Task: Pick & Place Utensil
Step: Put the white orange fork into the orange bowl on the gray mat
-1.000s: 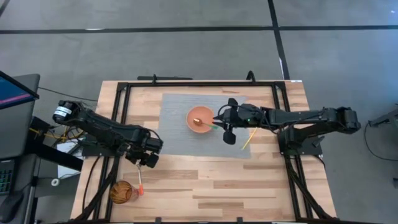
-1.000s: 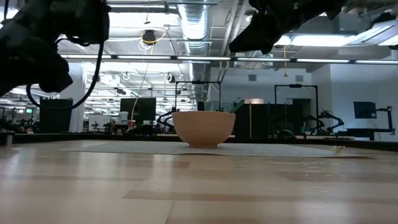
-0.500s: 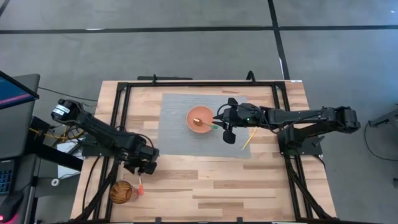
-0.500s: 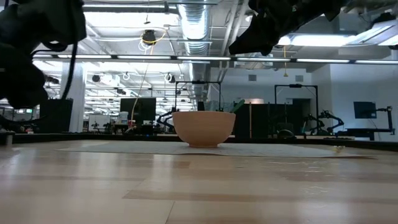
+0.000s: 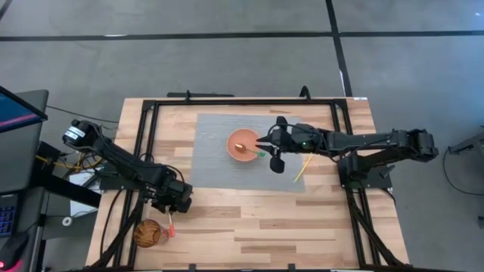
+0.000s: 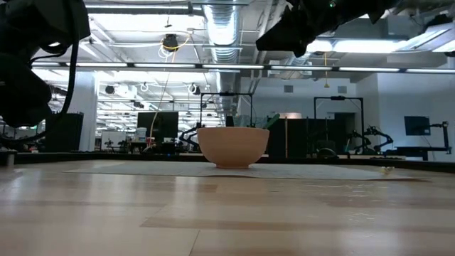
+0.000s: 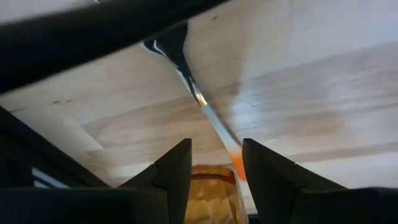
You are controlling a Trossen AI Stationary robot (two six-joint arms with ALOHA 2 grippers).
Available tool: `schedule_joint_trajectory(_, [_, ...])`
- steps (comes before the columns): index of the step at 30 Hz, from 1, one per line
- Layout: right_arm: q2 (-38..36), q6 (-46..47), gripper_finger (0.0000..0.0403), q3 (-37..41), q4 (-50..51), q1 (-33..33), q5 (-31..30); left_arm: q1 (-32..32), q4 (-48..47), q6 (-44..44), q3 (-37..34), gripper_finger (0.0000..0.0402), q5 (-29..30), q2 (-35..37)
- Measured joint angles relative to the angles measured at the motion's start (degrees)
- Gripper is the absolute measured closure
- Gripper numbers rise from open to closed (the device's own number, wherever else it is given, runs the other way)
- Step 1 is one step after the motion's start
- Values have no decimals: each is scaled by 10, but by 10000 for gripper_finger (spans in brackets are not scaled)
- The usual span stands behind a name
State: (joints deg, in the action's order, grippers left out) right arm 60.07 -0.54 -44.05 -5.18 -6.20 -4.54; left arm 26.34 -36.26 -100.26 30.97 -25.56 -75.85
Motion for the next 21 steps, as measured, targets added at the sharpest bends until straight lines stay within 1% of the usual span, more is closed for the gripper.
schedule_joint_trajectory(8, [0,9,324,0,-11,-1,0,18,68,-50,-40,259,30,0])
schedule_joint_trajectory(10, [0,24,324,0,-11,-5,0,22,73,-51,-45,260,30,1])
schedule_joint_trajectory(13, [0,23,324,0,-13,-13,0,26,74,-42,-50,272,27,2])
schedule_joint_trajectory(16, [0,23,324,0,-12,-24,0,25,72,-23,-51,303,23,2])
schedule_joint_trajectory(21, [0,21,323,0,-11,-35,0,20,70,-2,-51,382,22,3])
